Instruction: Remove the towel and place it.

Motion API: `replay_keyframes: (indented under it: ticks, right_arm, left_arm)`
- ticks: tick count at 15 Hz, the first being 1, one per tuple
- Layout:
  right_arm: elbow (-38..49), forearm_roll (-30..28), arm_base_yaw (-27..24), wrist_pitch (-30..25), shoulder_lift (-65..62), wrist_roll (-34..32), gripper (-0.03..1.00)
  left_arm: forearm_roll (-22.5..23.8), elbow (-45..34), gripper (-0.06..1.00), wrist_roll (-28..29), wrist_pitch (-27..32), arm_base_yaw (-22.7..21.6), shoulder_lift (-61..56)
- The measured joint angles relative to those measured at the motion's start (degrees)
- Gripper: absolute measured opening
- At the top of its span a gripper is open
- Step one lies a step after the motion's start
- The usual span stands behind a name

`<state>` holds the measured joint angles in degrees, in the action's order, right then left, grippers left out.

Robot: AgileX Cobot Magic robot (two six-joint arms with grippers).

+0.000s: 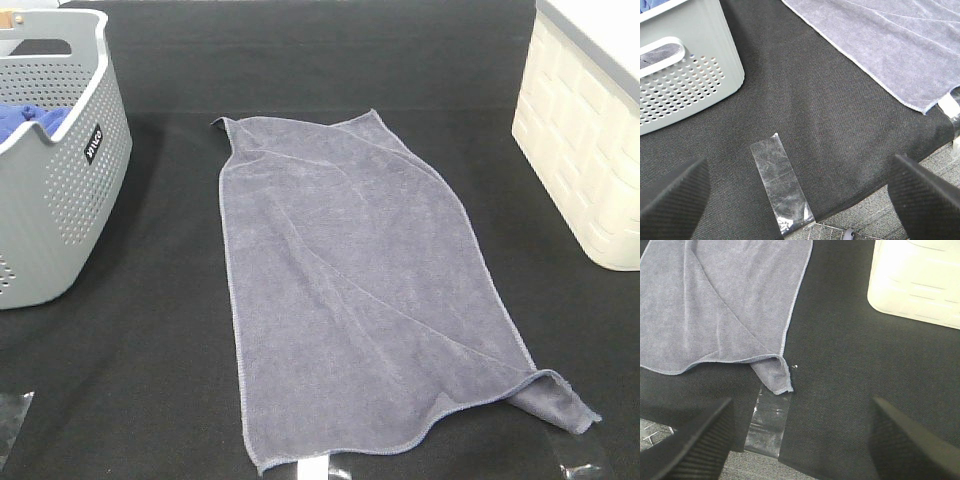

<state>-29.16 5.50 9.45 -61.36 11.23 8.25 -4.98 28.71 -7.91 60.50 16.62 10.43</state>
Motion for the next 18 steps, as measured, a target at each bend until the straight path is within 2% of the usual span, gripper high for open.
replay_keyframes:
  ticks: [9, 10, 12, 15, 18]
  right_arm:
    - [0.0, 0.0, 0.0, 0.0, 0.0, 0.0, 0.70]
    - [0.0, 0.0, 0.0, 0.0, 0.0, 0.0, 0.70]
    - [0.0, 0.0, -2.2, 0.0, -0.2, 0.0, 0.70]
    - [0.2, 0.0, -9.3, 0.1, -4.4, -0.1, 0.70]
    - [0.2, 0.0, -12.6, 0.1, -10.9, -0.1, 0.70]
  left_arm:
    - [-0.1, 0.0, 0.92, -0.1, 0.0, -0.3, 0.0]
    - [-0.1, 0.0, 0.92, -0.1, 0.0, -1.5, -0.1]
    - [-0.1, 0.0, 0.92, -0.1, -0.1, -6.6, -1.7]
    - [-0.1, 0.0, 0.92, -0.1, -0.2, -13.3, -6.6]
    - [-0.1, 0.0, 0.92, -0.1, -0.2, -15.1, -10.7]
